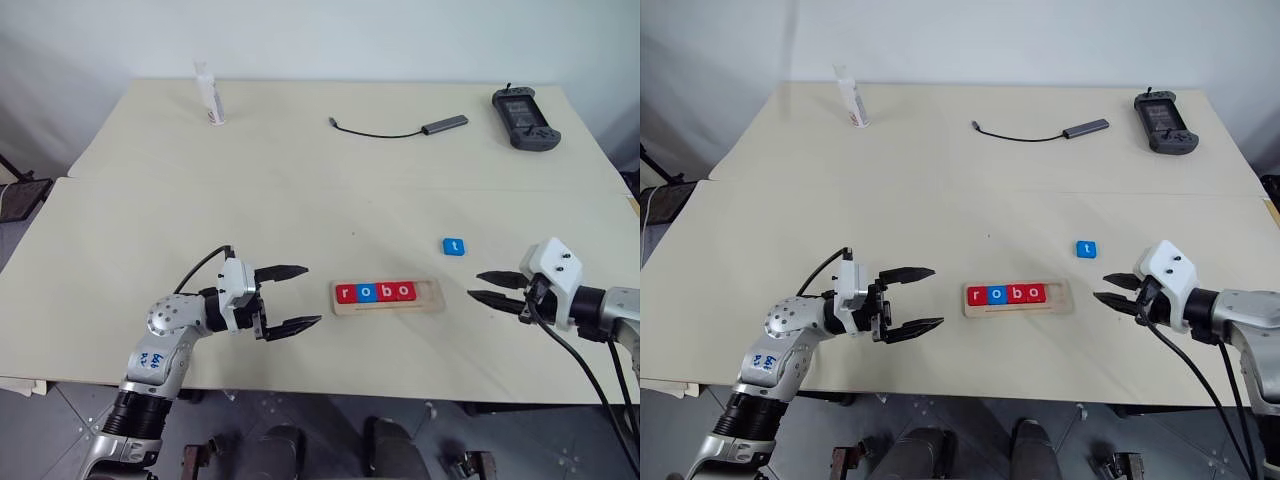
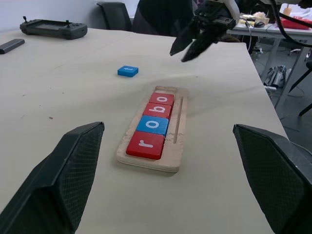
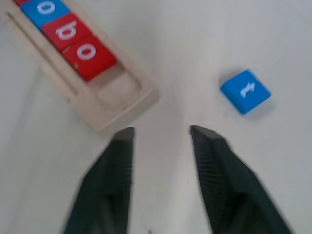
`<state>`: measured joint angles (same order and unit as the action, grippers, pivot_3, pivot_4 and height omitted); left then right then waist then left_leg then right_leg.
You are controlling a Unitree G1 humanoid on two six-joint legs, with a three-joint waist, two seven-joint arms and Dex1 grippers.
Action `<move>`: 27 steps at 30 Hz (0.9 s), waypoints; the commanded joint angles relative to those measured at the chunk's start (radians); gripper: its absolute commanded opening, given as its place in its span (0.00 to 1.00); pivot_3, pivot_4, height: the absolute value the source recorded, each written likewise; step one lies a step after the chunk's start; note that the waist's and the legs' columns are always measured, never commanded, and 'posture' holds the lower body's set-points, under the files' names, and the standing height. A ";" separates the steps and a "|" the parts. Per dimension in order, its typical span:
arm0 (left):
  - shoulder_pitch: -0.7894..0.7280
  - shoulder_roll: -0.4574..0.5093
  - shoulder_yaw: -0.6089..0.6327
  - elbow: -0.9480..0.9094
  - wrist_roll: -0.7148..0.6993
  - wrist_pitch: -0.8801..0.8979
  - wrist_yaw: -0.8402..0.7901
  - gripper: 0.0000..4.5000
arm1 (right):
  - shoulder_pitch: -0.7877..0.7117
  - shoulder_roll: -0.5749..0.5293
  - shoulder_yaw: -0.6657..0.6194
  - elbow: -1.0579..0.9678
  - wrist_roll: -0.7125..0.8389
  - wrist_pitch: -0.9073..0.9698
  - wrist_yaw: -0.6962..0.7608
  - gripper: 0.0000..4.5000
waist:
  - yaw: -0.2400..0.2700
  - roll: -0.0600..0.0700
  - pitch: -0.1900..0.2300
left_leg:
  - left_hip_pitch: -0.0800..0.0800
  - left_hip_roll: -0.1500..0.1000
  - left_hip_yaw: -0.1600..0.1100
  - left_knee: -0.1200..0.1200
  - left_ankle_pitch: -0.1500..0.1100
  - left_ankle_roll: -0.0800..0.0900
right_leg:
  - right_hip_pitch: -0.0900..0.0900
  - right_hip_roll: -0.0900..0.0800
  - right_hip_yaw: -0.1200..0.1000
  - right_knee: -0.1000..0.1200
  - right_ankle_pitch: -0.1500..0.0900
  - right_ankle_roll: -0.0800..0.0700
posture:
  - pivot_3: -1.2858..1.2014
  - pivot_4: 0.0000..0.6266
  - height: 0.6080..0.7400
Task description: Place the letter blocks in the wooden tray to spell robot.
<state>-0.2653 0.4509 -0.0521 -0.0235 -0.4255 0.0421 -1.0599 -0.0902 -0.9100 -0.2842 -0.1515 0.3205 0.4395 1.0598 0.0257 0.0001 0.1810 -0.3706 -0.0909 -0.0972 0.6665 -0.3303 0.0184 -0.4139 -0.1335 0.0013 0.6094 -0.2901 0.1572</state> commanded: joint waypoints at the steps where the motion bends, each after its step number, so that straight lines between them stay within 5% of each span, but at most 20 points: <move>1: 0.000 0.002 0.009 -0.033 -0.002 -0.014 0.002 1.00 | 0.031 -0.035 -0.077 -0.008 0.013 -0.034 0.003 0.68 | 0.000 0.000 0.000 | 0.000 0.000 0.000 0.000 0.000 0.000 | 0.000 0.000 0.000 0.000 0.000 0.000 | 0.52 0.24 1.00; 6: -0.012 -0.002 0.003 -0.020 0.000 -0.015 -0.003 1.00 | 0.113 0.009 -0.204 0.043 0.011 -0.111 -0.059 0.99 | 0.001 0.000 0.000 | 0.000 0.000 0.000 0.000 0.000 0.000 | 0.000 0.000 0.000 0.000 0.000 0.000 | 0.52 0.24 1.00; 13: -0.035 -0.008 0.001 0.003 0.000 -0.018 -0.011 1.00 | 0.224 0.086 -0.277 -0.011 0.060 -0.131 -0.101 0.99 | -0.002 0.000 0.000 | 0.001 0.000 0.000 0.000 0.000 0.000 | 0.000 0.000 0.000 0.000 0.000 0.000 | 0.52 0.24 1.00; 21: -0.050 -0.010 0.000 0.014 0.002 -0.020 -0.017 1.00 | 0.005 0.112 -0.100 -0.091 0.085 0.193 -0.315 0.99 | -0.017 0.002 -0.001 | 0.002 0.001 0.002 0.001 0.001 -0.001 | 0.000 0.001 0.002 0.001 0.000 0.000 | 0.52 0.24 1.00; 27: -0.029 -0.017 -0.003 -0.014 0.003 -0.015 0.001 1.00 | -0.246 0.259 0.027 0.040 0.037 0.325 -0.529 0.99 | -0.018 0.002 -0.001 | 0.001 0.001 0.001 0.001 0.001 -0.001 | -0.001 0.000 0.002 0.001 0.000 0.000 | 0.52 0.24 1.00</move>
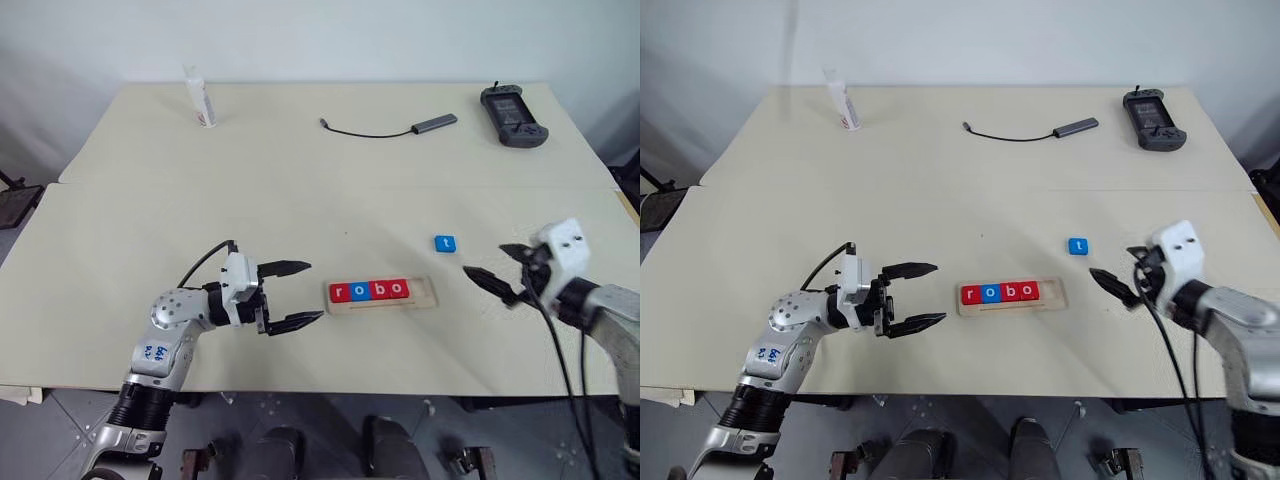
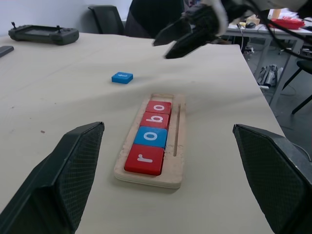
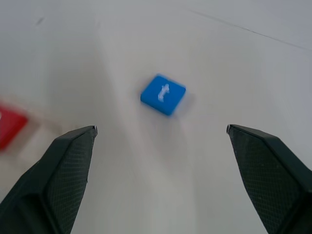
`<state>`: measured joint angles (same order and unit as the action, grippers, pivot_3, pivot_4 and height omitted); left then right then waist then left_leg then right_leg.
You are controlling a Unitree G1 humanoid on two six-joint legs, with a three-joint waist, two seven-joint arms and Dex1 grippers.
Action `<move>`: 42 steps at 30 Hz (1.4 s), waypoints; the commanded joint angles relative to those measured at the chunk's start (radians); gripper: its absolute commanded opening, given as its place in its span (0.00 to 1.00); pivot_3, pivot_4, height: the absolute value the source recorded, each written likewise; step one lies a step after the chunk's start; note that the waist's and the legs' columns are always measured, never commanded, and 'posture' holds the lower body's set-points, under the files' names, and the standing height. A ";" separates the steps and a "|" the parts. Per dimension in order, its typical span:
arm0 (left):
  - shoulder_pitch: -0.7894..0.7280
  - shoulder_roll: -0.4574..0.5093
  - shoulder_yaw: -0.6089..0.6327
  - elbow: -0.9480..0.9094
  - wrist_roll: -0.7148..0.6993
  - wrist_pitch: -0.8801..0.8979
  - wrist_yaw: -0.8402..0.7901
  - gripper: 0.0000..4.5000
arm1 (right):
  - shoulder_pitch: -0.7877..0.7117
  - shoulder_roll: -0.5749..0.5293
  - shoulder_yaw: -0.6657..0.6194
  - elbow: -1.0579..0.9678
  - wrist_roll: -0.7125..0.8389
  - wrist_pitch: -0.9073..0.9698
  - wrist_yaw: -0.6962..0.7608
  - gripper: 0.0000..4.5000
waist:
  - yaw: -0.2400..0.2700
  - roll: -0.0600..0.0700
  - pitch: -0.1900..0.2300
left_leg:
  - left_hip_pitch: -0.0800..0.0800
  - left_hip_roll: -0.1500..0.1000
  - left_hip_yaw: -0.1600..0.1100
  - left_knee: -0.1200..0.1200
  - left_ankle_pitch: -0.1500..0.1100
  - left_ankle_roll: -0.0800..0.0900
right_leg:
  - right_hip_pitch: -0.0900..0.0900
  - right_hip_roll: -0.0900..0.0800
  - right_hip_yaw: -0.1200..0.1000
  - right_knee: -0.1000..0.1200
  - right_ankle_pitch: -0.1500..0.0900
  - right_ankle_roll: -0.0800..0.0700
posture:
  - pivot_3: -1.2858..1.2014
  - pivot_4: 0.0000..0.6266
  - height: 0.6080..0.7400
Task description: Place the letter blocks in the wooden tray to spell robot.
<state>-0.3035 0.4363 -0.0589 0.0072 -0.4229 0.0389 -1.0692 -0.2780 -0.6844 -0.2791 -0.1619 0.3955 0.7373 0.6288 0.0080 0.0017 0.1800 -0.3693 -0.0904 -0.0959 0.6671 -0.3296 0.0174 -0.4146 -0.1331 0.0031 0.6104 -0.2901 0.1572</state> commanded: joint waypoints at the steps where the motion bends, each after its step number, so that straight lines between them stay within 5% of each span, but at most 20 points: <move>1: 0.013 -0.003 0.005 -0.050 0.001 -0.011 0.013 1.00 | -0.087 0.056 0.032 0.080 -0.057 0.024 -0.135 0.99 | -0.001 0.000 0.000 | 0.000 0.000 0.000 0.000 0.000 0.000 | 0.000 0.000 0.000 0.000 0.000 0.000 | 0.52 0.24 1.00; 9: 0.042 0.007 0.016 -0.083 -0.001 -0.005 0.038 1.00 | -0.181 0.206 0.076 0.187 -0.134 0.021 -0.323 0.95 | 0.005 0.000 0.000 | -0.002 -0.001 -0.001 -0.001 0.000 0.000 | -0.002 0.000 -0.001 0.003 0.000 0.000 | 0.52 0.24 1.00; 18: 0.042 -0.003 0.006 -0.079 -0.001 -0.017 0.043 1.00 | -0.098 0.269 0.023 0.039 -0.112 0.031 -0.389 0.32 | -0.008 0.000 0.000 | -0.002 -0.001 -0.001 -0.001 0.000 0.000 | -0.002 0.000 0.000 0.004 0.000 0.000 | 0.52 0.24 1.00; 30: -0.008 -0.043 -0.034 -0.004 -0.005 -0.018 -0.018 1.00 | 0.244 0.324 -0.081 -0.449 -0.055 0.126 -0.449 0.32 | -0.006 0.001 0.000 | -0.002 -0.001 -0.001 -0.002 0.000 0.000 | -0.002 0.001 0.000 0.005 0.000 0.000 | 0.52 0.24 1.00; 37: -0.025 -0.050 -0.043 0.014 -0.003 -0.011 -0.036 1.00 | 0.313 0.380 -0.068 -0.515 -0.048 0.174 -0.496 0.32 | -0.009 0.001 0.000 | 0.000 -0.001 0.000 -0.002 0.000 0.000 | -0.002 0.001 0.002 0.006 0.000 0.000 | 0.52 0.24 1.00; 42: -0.023 -0.046 -0.037 0.015 0.003 -0.015 -0.031 1.00 | 0.318 0.334 -0.033 -0.527 -0.019 0.233 -0.451 0.71 | -0.008 0.001 0.000 | 0.000 -0.001 0.000 -0.002 0.000 0.000 | -0.002 0.001 0.002 0.006 0.000 -0.001 | 0.52 0.24 1.00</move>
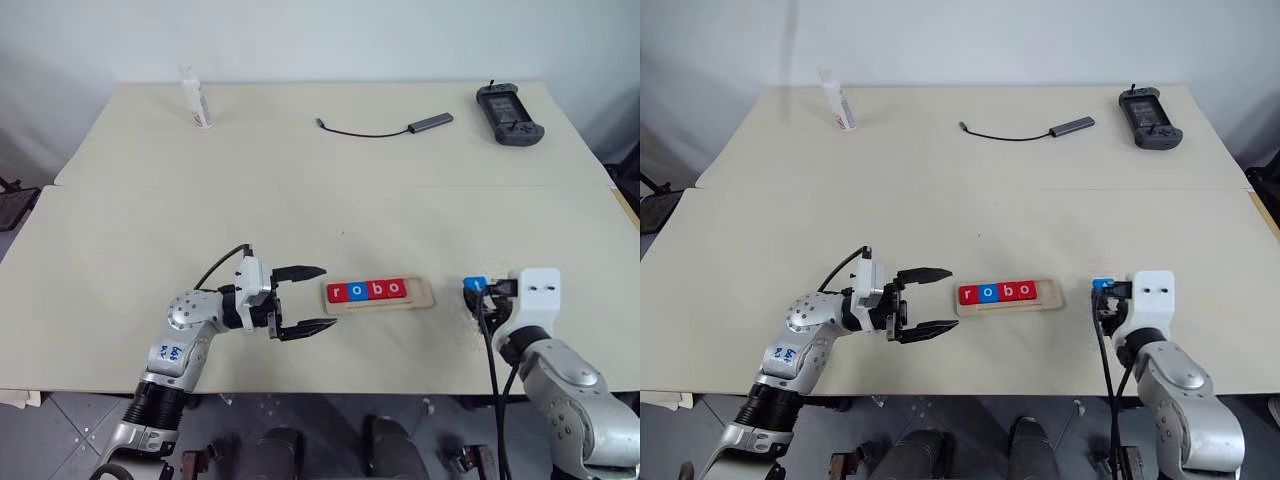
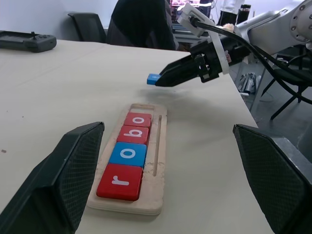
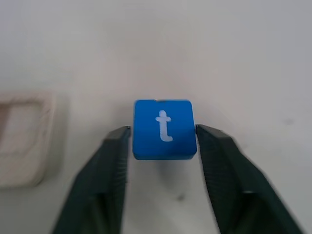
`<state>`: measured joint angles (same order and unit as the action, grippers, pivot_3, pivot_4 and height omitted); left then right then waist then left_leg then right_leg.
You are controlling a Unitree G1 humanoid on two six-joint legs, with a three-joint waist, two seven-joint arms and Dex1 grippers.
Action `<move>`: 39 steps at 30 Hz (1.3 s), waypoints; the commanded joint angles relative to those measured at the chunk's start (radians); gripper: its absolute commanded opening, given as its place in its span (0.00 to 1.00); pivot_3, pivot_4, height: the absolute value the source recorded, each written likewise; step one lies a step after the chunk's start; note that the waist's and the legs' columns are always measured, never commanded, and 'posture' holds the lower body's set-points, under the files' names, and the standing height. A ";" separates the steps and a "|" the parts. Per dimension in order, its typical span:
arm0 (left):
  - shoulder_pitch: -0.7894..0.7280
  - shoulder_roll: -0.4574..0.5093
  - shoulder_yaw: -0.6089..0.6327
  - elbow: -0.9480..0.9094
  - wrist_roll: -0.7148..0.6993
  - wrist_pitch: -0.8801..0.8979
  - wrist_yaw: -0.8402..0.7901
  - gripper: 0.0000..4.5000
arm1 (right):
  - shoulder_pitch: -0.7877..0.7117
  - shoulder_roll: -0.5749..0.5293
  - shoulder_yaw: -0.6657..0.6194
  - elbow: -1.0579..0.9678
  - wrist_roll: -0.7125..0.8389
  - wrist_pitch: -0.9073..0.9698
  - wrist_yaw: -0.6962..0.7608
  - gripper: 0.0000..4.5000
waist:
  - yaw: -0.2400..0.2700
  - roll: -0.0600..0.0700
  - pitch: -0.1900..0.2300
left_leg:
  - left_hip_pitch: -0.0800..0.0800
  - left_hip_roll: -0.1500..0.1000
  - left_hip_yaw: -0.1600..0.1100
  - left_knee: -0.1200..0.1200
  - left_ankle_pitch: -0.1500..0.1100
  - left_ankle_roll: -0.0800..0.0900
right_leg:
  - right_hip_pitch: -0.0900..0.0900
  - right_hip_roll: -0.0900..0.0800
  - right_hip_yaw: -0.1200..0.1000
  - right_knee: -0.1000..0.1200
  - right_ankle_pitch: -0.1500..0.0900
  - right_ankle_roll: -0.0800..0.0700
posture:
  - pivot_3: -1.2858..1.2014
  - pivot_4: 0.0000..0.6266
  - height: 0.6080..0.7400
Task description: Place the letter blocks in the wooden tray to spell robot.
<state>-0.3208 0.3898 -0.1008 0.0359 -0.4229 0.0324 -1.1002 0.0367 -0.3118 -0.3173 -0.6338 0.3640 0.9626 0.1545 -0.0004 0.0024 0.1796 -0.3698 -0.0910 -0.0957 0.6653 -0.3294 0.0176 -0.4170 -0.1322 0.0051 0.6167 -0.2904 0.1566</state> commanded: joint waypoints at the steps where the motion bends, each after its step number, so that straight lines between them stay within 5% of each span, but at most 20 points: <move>1: -0.003 0.002 0.008 -0.014 0.004 -0.011 0.003 1.00 | 0.003 -0.058 -0.002 -0.050 0.014 0.011 0.036 0.78 | 0.000 0.000 0.000 | 0.000 0.000 0.000 0.000 0.000 0.000 | 0.000 0.000 0.000 0.000 0.000 0.000 | 0.52 0.24 1.00; 4: 0.003 0.004 0.015 -0.014 0.006 -0.018 0.011 1.00 | 0.013 -0.181 -0.030 -0.011 0.035 0.011 0.143 0.99 | 0.002 0.000 0.000 | 0.000 -0.001 0.000 0.000 0.000 0.000 | 0.000 0.000 0.000 0.000 0.000 0.000 | 0.52 0.24 1.00; 10: 0.019 0.010 0.028 -0.019 0.004 -0.032 0.023 1.00 | 0.042 -0.509 0.010 0.219 -0.043 -0.329 0.491 0.99 | 0.003 0.000 0.000 | 0.000 -0.001 0.000 0.000 0.000 0.001 | 0.002 0.000 -0.001 -0.006 0.000 0.000 | 0.52 0.24 1.00; 14: 0.031 0.010 0.040 -0.026 0.001 -0.039 0.035 1.00 | -0.069 -0.665 0.125 0.552 -0.102 -0.715 0.838 0.99 | -0.003 -0.001 0.001 | 0.002 0.000 0.002 0.000 0.000 0.001 | 0.003 0.000 -0.002 -0.007 0.000 0.000 | 0.52 0.24 1.00; 26: 0.074 0.037 0.074 -0.088 -0.001 -0.027 0.077 1.00 | -0.507 -0.647 0.356 1.155 -0.235 -1.064 1.168 0.99 | 0.000 -0.001 0.001 | 0.002 0.001 0.002 0.001 0.000 0.001 | 0.003 -0.001 -0.002 -0.008 0.000 0.001 | 0.52 0.24 1.00; 30: 0.075 0.041 0.078 -0.115 -0.001 -0.019 0.100 1.00 | -0.577 -0.623 0.385 1.243 -0.254 -1.097 1.212 0.79 | -0.003 -0.001 0.001 | 0.001 0.001 0.001 0.001 0.000 0.001 | 0.003 0.000 -0.002 -0.008 0.000 0.001 | 0.52 0.24 1.00; 36: 0.082 0.051 0.079 -0.136 -0.004 -0.009 0.117 1.00 | -0.622 -0.608 0.380 1.254 -0.221 -1.106 1.269 0.34 | -0.002 -0.001 0.001 | 0.002 0.001 0.002 0.002 0.000 0.000 | 0.003 0.000 -0.002 -0.008 0.000 0.001 | 0.52 0.24 1.00; 39: 0.085 0.055 0.079 -0.144 -0.005 -0.005 0.121 1.00 | -0.640 -0.608 0.371 1.187 -0.192 -1.064 1.296 0.33 | -0.002 -0.001 0.001 | 0.001 0.001 0.001 0.002 0.000 0.000 | 0.003 0.000 -0.002 -0.008 0.000 0.001 | 0.52 0.24 1.00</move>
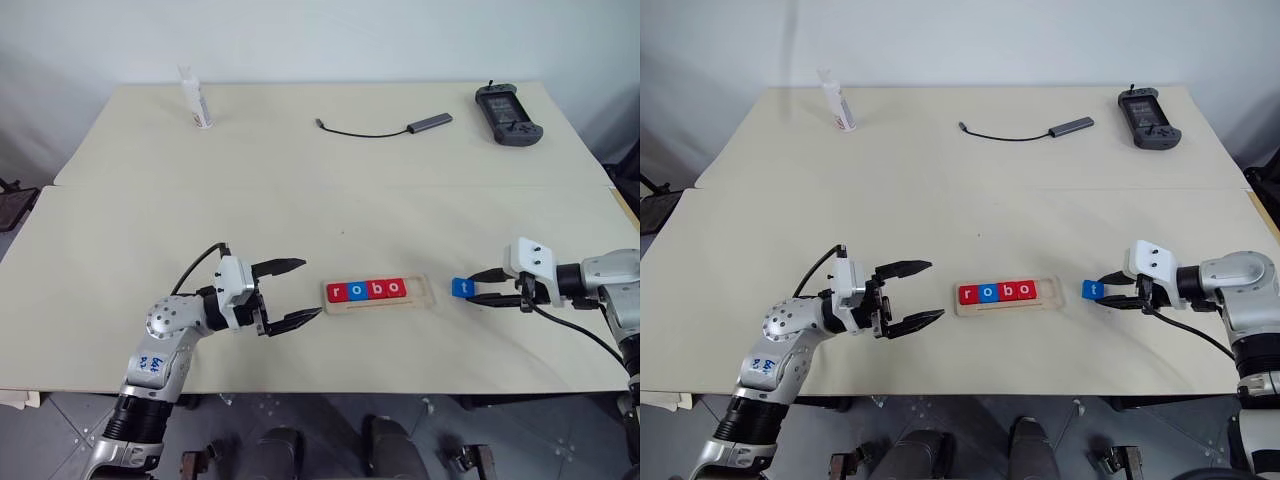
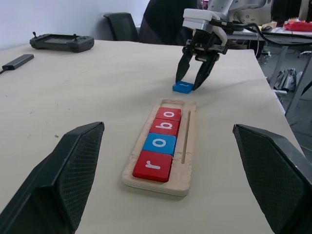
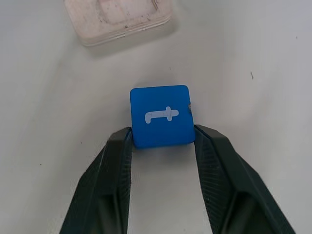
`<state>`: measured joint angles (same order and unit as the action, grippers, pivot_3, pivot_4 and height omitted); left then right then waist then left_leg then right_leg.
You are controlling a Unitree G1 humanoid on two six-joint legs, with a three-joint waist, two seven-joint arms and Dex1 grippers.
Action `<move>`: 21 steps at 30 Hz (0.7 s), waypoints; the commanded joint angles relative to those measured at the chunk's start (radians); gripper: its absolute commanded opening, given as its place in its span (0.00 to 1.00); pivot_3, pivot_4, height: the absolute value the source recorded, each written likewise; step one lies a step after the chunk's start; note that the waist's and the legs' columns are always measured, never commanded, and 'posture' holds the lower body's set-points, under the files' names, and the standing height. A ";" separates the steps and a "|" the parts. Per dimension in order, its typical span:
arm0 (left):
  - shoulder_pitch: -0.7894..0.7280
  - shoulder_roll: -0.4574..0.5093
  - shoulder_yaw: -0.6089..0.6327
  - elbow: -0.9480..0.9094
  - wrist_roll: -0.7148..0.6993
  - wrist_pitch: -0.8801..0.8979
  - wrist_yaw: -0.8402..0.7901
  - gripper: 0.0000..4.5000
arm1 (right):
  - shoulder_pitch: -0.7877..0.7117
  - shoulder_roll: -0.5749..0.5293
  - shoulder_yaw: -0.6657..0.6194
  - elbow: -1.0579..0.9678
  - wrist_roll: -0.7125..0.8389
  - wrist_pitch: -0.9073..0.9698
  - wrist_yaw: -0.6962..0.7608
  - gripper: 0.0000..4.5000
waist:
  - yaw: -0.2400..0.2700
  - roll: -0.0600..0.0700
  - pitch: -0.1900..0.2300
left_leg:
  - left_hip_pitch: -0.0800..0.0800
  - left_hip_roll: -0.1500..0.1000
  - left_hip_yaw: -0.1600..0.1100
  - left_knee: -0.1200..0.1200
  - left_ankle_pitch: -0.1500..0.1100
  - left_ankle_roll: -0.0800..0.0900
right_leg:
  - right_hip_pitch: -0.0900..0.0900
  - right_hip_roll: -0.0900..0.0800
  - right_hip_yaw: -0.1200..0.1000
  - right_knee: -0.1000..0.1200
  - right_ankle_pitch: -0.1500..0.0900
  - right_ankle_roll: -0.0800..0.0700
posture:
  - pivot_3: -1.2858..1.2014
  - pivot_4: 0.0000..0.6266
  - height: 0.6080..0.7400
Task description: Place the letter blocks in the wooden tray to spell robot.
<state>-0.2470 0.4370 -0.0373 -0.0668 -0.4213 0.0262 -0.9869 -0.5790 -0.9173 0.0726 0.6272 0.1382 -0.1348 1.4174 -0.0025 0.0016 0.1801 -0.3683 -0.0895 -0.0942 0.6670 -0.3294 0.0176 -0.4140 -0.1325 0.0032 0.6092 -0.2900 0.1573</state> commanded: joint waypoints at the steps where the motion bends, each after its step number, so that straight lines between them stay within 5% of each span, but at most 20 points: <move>1: 0.013 0.009 0.015 -0.043 -0.007 0.002 0.008 1.00 | -0.026 -0.007 -0.016 -0.095 0.036 0.045 0.044 0.33 | 0.001 0.001 0.000 | 0.000 0.000 0.000 0.000 0.000 0.000 | -0.001 0.000 0.000 0.000 0.000 0.000 | 0.52 0.24 1.00; 9: 0.022 0.010 0.009 -0.060 -0.011 0.013 0.011 1.00 | -0.062 0.029 0.050 -0.308 0.024 0.213 0.061 0.33 | 0.003 0.001 0.000 | -0.002 0.000 -0.001 0.000 0.000 0.000 | -0.001 -0.001 0.000 0.000 0.000 0.000 | 0.52 0.24 1.00; 21: 0.051 0.008 0.011 -0.095 -0.007 0.022 0.038 1.00 | -0.089 0.075 0.099 -0.281 -0.020 0.191 0.046 0.33 | 0.004 0.001 0.000 | -0.002 -0.001 -0.001 0.000 0.000 0.000 | -0.002 -0.001 -0.001 0.000 0.000 0.000 | 0.52 0.24 1.00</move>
<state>-0.2064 0.4424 -0.0374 -0.1144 -0.4221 0.0537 -0.9558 -0.6511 -0.8430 0.1812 0.3575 0.1189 0.0481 1.4618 0.0015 0.0021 0.1801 -0.3706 -0.0904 -0.0957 0.6666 -0.3295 0.0176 -0.4157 -0.1335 0.0024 0.6093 -0.2900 0.1573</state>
